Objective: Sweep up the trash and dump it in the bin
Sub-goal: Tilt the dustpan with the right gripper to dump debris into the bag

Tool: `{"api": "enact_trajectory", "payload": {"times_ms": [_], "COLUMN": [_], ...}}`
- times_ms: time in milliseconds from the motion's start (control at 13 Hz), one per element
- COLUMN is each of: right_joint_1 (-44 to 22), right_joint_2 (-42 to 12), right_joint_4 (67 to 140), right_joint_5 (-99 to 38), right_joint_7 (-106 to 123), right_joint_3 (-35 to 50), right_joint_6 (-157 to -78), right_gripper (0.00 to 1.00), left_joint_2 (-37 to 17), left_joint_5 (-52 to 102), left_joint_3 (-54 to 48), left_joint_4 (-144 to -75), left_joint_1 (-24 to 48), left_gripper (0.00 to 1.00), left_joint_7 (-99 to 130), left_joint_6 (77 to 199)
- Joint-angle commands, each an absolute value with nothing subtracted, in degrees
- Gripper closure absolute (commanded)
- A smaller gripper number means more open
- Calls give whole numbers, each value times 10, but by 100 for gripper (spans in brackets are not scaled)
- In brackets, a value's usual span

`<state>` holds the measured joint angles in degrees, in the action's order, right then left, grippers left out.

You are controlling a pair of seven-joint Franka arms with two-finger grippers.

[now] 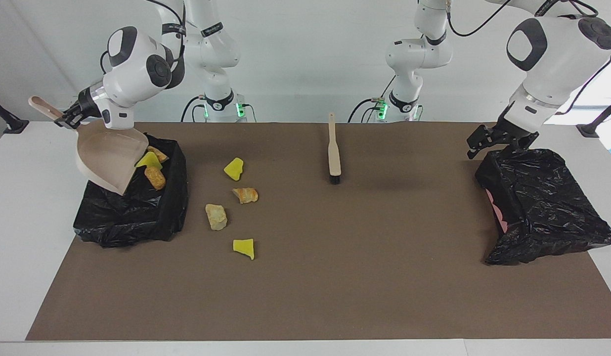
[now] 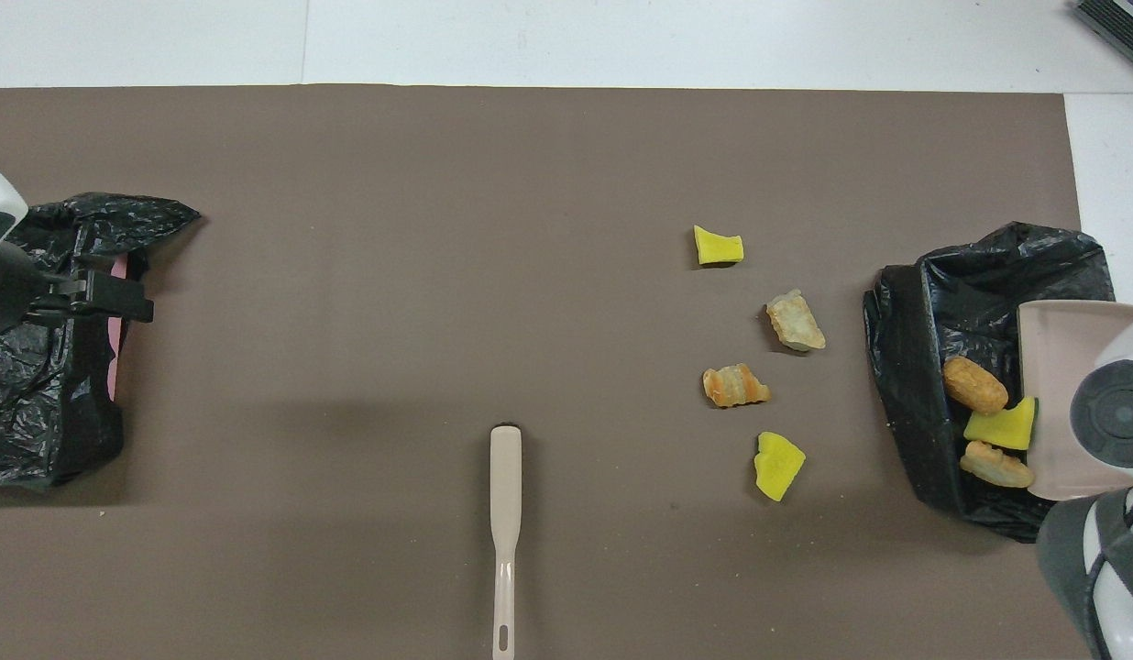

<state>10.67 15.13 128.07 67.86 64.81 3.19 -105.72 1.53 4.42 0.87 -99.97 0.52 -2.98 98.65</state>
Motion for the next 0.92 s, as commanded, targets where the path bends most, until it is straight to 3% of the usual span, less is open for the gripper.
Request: {"api": "enact_trajectory", "payload": {"times_ms": [0, 539, 847], "right_joint_1": [107, 100, 78], "right_joint_2": [152, 84, 62], "right_joint_4": [1241, 1133, 1105], "right_joint_5": [666, 477, 297], "right_joint_7": [684, 659, 427], "right_joint_3": [32, 39, 49], "right_joint_6": [-1044, -1001, -998], "right_gripper": [100, 100, 100], "left_joint_2": [29, 33, 55], "left_joint_5": [29, 29, 19], "left_joint_3": [6, 7, 4], "left_joint_4": [-1007, -1002, -993], "left_joint_1": [9, 8, 4], "left_gripper": [0, 0, 0], "left_joint_7": [-17, -24, -44], "left_joint_6": [971, 927, 883]}}
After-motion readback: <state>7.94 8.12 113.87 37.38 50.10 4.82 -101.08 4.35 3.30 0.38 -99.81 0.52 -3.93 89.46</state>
